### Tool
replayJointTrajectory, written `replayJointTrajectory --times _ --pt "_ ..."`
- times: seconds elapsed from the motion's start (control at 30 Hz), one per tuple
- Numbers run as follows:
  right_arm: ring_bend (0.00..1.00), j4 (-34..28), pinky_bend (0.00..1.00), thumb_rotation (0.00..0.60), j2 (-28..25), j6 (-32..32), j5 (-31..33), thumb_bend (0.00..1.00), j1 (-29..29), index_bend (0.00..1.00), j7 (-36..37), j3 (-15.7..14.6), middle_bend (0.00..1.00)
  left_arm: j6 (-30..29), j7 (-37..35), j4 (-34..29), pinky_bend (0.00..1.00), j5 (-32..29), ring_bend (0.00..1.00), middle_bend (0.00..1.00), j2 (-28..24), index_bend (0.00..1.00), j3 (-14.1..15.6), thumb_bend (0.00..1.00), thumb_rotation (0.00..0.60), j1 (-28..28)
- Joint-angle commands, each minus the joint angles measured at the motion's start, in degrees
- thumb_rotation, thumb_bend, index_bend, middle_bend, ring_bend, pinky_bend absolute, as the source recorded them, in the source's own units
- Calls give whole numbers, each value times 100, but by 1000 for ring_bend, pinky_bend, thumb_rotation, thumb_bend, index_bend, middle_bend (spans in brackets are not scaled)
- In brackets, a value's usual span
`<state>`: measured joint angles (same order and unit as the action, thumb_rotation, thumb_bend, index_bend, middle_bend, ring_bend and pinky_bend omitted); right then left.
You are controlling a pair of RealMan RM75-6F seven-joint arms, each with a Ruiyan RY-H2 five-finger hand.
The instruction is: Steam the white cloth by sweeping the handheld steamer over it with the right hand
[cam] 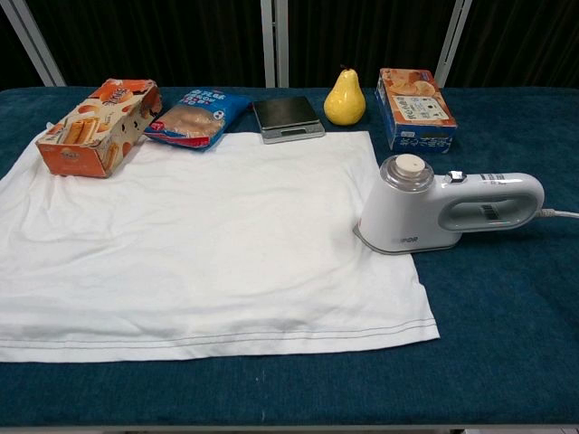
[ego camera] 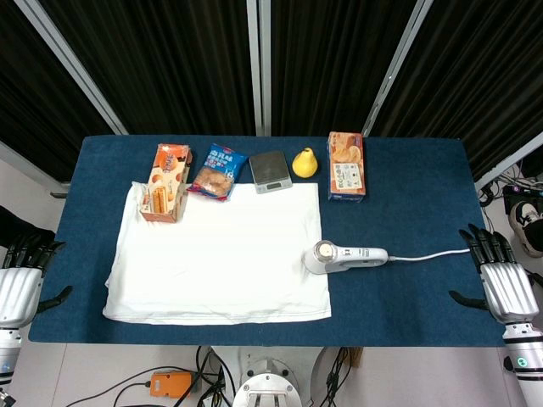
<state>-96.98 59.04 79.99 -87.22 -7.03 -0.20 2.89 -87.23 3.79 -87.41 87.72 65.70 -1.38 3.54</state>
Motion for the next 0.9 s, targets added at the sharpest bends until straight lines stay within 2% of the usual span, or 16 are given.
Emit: replayJointTrajectory --times 0.03,0.27,0.4,0.53,0.77,0.9 --pt "0 -163 0 600 -37 -264 1 147 -157 0 4 -12 6 70 15 5 0 -31 80 213 5 195 -9 117 600 36" --pt "0 -759 0 600 -5 -859 159 144 -595 0 -228 121 60 56 46 -12 0 10 80 213 28 195 -15 117 600 60" --pt "0 -982 0 600 14 -1653 541 131 -1039 0 -295 207 87 29 -23 3 0 12 80 214 54 195 -2 117 600 37" --pt "31 -879 0 600 230 -2152 1069 113 -1411 8 -478 382 140 26 -67 54 0 24 80 213 80 194 19 117 600 25" --pt "267 -702 0 600 751 -2290 1686 86 -1801 239 -1184 568 331 42 -150 103 0 34 80 214 75 195 23 117 600 35" --pt "320 -681 0 600 956 -2282 1944 73 -1956 330 -1579 596 390 44 -161 106 0 43 80 214 59 195 29 117 600 37"
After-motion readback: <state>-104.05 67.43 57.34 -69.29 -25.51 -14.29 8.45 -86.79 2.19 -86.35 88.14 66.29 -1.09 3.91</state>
